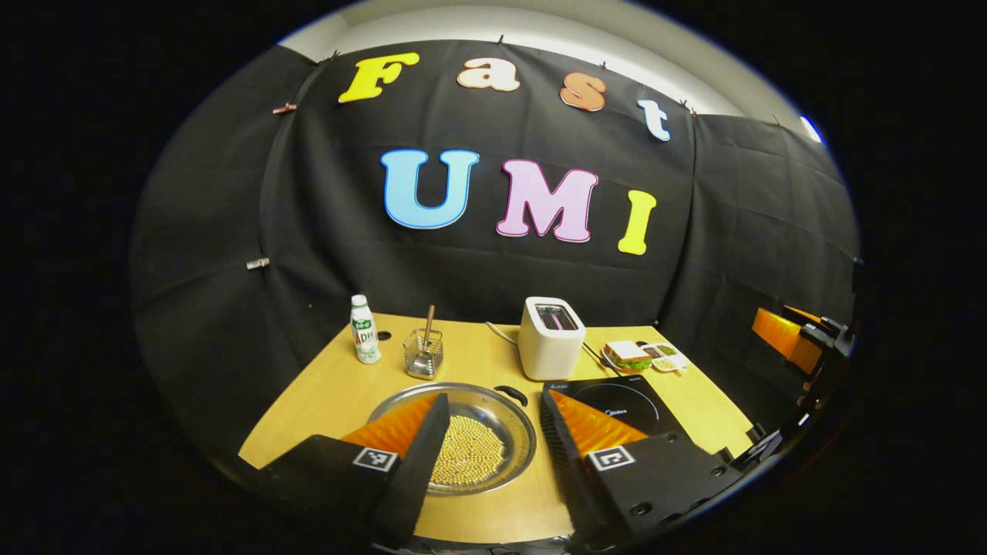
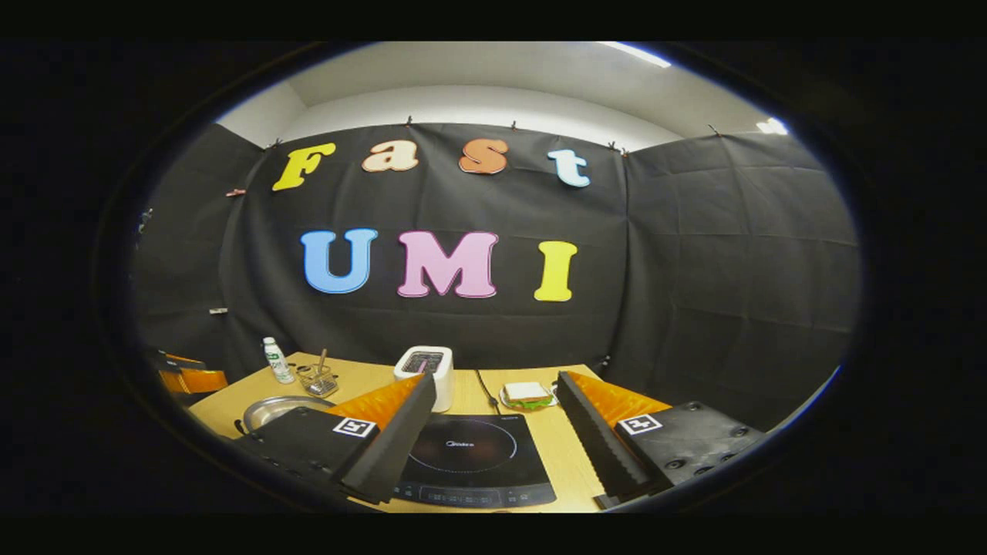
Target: First push the handle of the pot to place it horizontally, then grasp the pot with both hands and set it on the induction cooktop.
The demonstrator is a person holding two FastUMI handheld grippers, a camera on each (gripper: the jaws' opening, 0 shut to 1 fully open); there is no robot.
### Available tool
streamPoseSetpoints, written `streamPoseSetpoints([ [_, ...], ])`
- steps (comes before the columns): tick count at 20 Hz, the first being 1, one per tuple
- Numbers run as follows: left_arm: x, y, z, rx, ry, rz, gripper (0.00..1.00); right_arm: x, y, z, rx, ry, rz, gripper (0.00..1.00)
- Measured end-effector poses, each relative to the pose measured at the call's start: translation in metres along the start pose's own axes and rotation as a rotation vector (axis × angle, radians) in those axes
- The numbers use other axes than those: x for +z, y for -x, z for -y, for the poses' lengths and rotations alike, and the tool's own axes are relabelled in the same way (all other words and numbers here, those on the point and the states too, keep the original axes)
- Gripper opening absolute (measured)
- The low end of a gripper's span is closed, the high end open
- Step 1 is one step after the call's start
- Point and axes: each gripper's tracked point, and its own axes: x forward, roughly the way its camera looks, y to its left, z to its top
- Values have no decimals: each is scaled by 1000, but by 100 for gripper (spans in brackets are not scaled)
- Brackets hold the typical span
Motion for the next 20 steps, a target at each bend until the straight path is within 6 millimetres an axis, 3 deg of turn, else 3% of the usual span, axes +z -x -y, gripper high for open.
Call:
streamPoseSetpoints([
  [1,-7,-1,-3,-8,22,-23,61,-1,1,-2,5,1,-2,98],
  [4,-29,-1,-20,-4,86,-102,39,-5,4,-7,17,15,-12,98],
  [5,-38,1,-27,9,109,-130,23,-7,5,-9,21,18,-18,98],
  [8,-62,6,-45,30,166,-196,6,-12,7,-10,27,21,-32,98],
  [12,-92,8,-64,50,166,-255,5,-24,6,-11,28,3,-66,98],
  [16,-130,-2,-79,30,187,-322,5,-35,2,-15,32,-8,-104,98],
  [20,-159,-13,-92,-2,243,-391,5,-30,-1,-27,56,-30,-106,99],
])
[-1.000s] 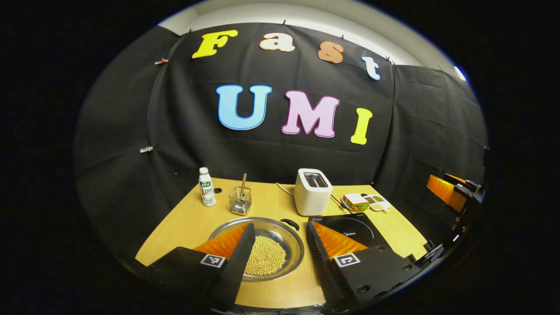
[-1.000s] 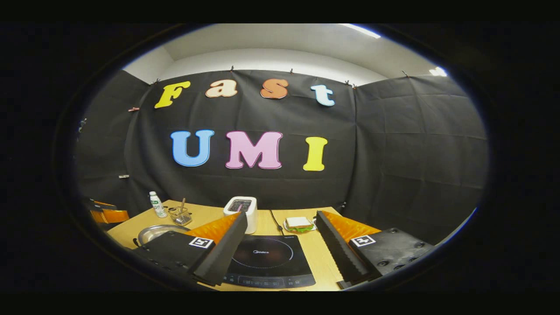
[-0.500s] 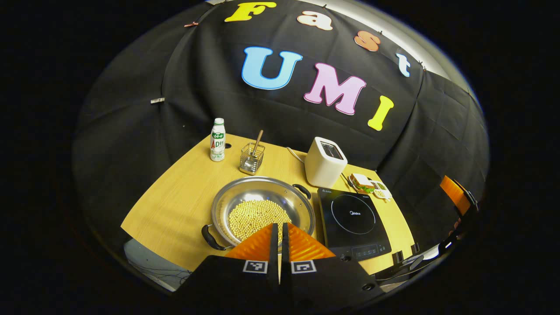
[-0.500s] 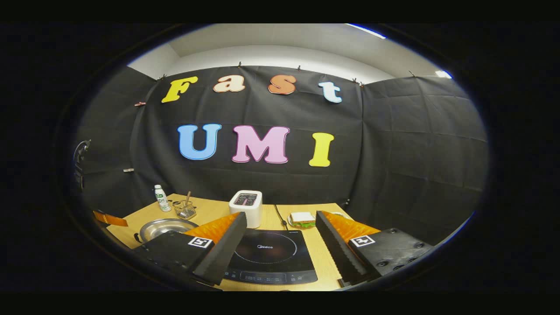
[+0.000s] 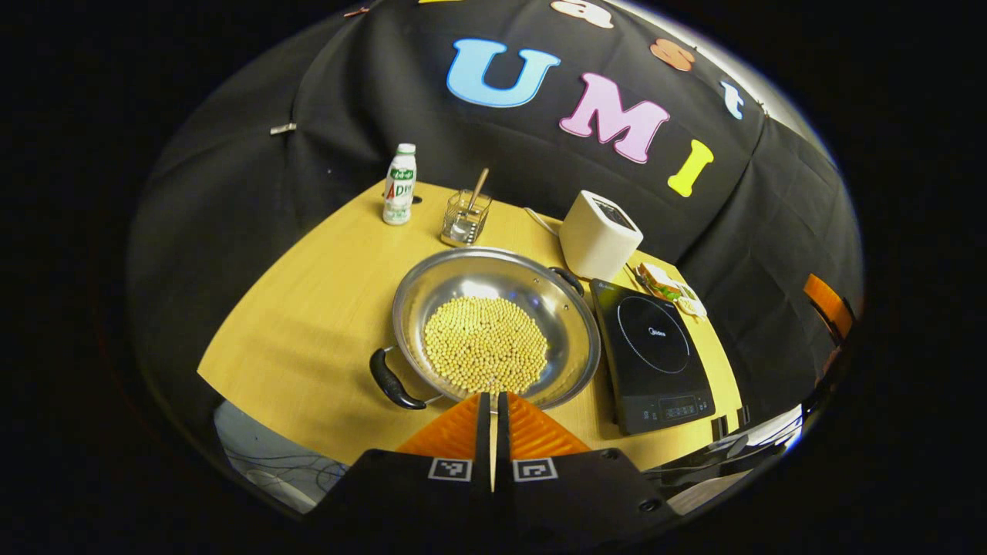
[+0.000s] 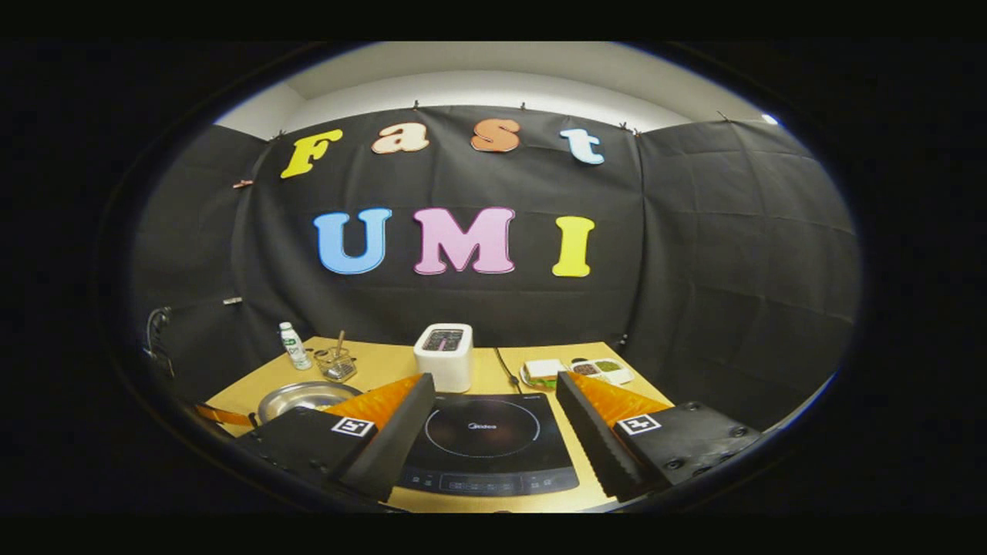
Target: First push the handle of the pot to place it horizontally, then grasp the pot with both hands and set it on the induction cooktop.
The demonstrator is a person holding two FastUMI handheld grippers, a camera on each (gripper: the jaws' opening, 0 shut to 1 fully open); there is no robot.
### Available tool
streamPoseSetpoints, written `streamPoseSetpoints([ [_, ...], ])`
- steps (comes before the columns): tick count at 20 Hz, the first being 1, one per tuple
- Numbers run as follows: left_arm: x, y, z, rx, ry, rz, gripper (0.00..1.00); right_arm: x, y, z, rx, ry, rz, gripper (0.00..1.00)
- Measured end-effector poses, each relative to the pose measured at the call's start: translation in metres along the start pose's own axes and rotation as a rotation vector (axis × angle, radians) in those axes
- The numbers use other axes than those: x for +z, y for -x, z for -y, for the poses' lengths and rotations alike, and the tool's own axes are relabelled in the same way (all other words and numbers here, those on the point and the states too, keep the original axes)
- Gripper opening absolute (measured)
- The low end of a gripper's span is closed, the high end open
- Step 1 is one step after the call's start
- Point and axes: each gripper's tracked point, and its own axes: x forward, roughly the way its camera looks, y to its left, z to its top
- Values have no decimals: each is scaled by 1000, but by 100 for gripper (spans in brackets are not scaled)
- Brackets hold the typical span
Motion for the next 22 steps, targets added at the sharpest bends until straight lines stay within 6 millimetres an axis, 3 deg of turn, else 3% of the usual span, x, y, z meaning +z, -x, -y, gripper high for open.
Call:
streamPoseSetpoints([
  [5,-22,-25,-28,18,-33,-92,5,-8,-2,-8,9,-9,-36,98],
  [11,-47,-44,-32,-22,-83,-219,5,-21,4,-7,4,18,-67,99],
  [18,-40,-64,-43,-28,-96,-261,5,-29,2,-8,-1,26,-93,96],
  [22,-31,-69,-64,4,-98,-268,5,-34,-1,-11,1,28,-108,98],
])
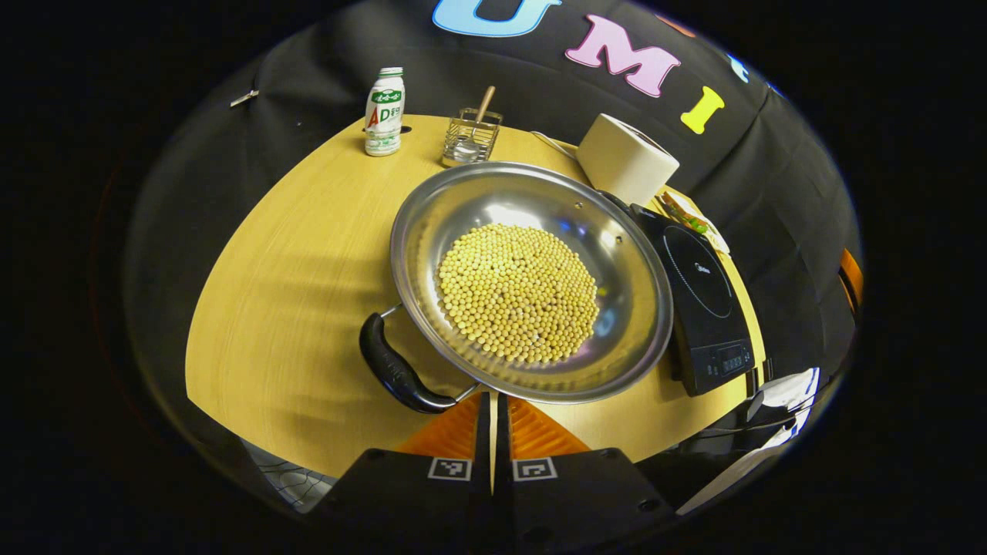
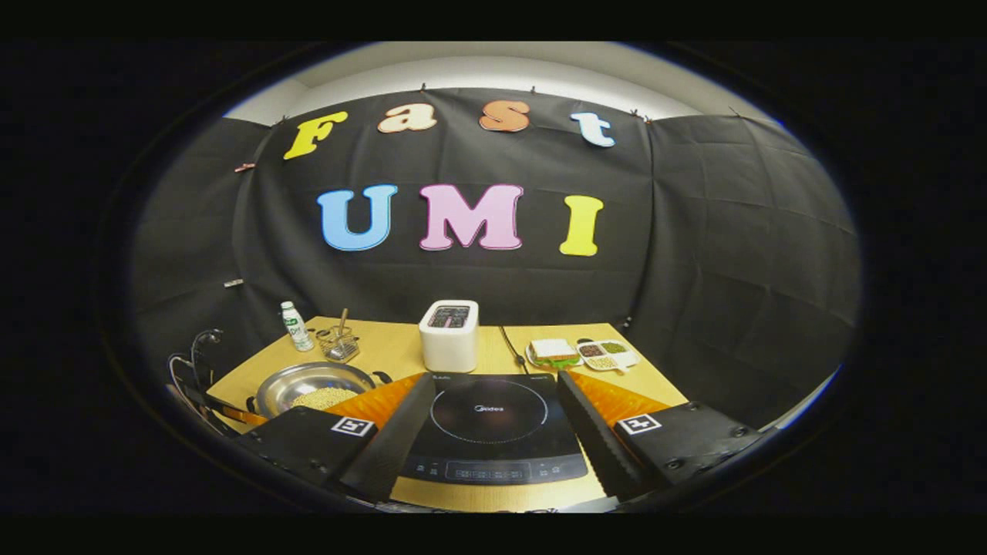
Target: First push the handle of the pot to place it horizontally, then grasp the pot with both hands and set it on the induction cooktop.
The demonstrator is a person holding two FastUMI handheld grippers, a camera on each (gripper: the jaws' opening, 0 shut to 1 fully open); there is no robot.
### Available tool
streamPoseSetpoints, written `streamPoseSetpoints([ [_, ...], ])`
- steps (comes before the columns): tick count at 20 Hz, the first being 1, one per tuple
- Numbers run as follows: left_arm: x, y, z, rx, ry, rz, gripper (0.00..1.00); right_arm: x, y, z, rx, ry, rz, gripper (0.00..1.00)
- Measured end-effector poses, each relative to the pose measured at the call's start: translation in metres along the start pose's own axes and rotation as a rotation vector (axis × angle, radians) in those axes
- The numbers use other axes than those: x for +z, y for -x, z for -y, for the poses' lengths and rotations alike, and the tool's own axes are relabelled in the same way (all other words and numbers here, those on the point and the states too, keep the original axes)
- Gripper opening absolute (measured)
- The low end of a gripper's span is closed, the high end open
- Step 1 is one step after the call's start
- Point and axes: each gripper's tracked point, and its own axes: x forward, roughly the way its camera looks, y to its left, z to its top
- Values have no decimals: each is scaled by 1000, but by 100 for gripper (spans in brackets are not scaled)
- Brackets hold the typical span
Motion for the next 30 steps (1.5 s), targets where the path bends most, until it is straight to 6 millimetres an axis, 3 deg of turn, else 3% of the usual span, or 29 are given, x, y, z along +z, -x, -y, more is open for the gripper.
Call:
streamPoseSetpoints([
  [11,20,-17,-48,80,41,-22,5,-11,-14,7,-27,-11,-47,99],
  [24,71,-33,-97,158,122,-7,5,-28,-9,2,-29,7,-90,98],
  [30,92,-46,-114,191,114,2,5,-39,-10,10,-53,-34,-137,99],
])
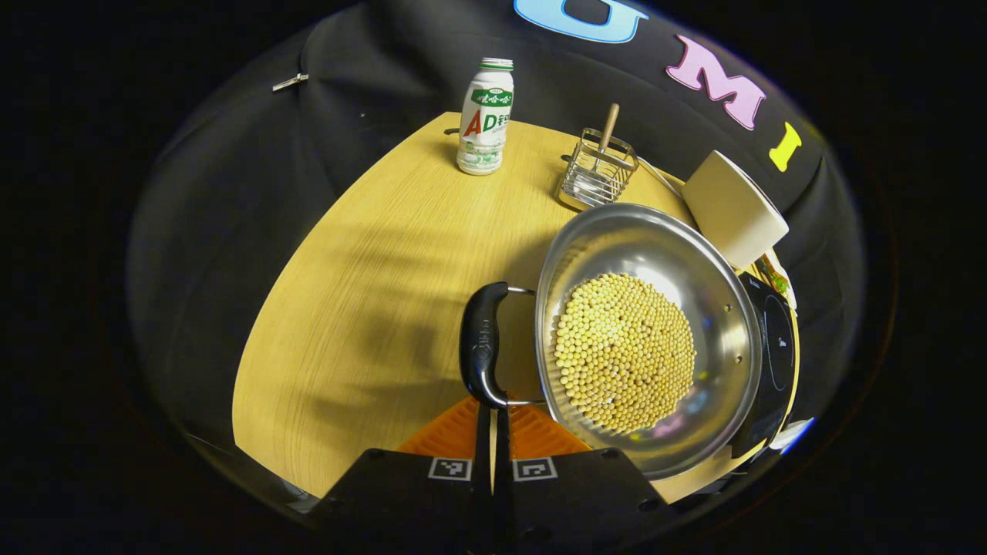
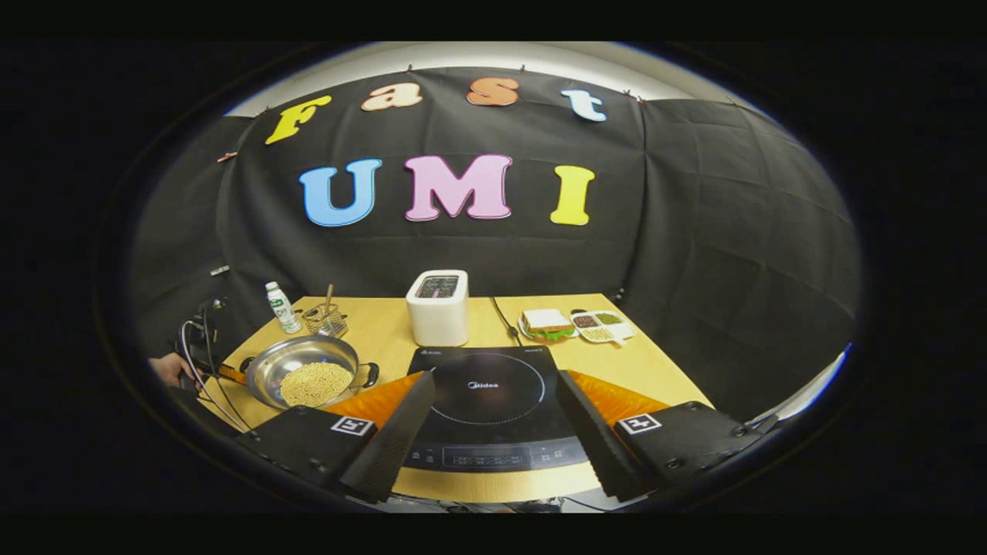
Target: First push the handle of the pot to place it horizontally, then grasp the pot with both hands and set it on the induction cooktop.
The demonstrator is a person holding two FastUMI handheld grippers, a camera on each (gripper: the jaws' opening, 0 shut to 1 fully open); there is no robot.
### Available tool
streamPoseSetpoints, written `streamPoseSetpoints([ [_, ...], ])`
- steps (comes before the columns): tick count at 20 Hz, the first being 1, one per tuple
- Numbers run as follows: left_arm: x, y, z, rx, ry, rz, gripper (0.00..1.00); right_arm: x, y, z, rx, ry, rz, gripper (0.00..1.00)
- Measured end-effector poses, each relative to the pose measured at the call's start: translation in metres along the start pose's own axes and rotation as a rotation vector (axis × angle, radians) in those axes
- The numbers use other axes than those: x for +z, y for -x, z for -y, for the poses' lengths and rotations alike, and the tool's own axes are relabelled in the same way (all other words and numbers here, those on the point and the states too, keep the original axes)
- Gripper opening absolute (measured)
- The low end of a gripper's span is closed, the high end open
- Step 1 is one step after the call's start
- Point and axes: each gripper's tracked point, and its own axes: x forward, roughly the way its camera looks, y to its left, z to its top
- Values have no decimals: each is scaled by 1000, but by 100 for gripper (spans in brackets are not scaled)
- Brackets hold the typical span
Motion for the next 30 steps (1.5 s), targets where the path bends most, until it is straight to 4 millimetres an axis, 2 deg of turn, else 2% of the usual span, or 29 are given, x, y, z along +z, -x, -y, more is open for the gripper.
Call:
streamPoseSetpoints([
  [6,4,-4,-3,11,0,8,5,-15,-12,-5,3,-10,-48,99],
  [11,5,19,-11,38,2,27,5,-18,-32,-29,47,-16,-75,99],
  [16,22,50,-23,88,-51,92,6,-28,-54,-62,120,-15,-122,99],
  [18,33,59,-22,91,-81,129,17,-32,-66,-78,146,-12,-143,99],
  [19,39,64,-21,91,-91,148,27,-35,-74,-87,160,-11,-158,95],
  [20,44,67,-20,89,-95,164,36,-39,-80,-96,178,-11,-173,99],
  [24,70,72,-10,52,-77,241,91,-46,-102,-146,282,-11,-215,100],
  [25,74,73,-8,38,-89,261,99,-49,-109,-155,298,-6,-219,99],
  [27,80,67,-6,25,-97,283,97,-63,-125,-174,319,7,-250,99],
  [30,81,53,-1,4,-81,266,96,-81,-152,-187,306,22,-290,100],
])
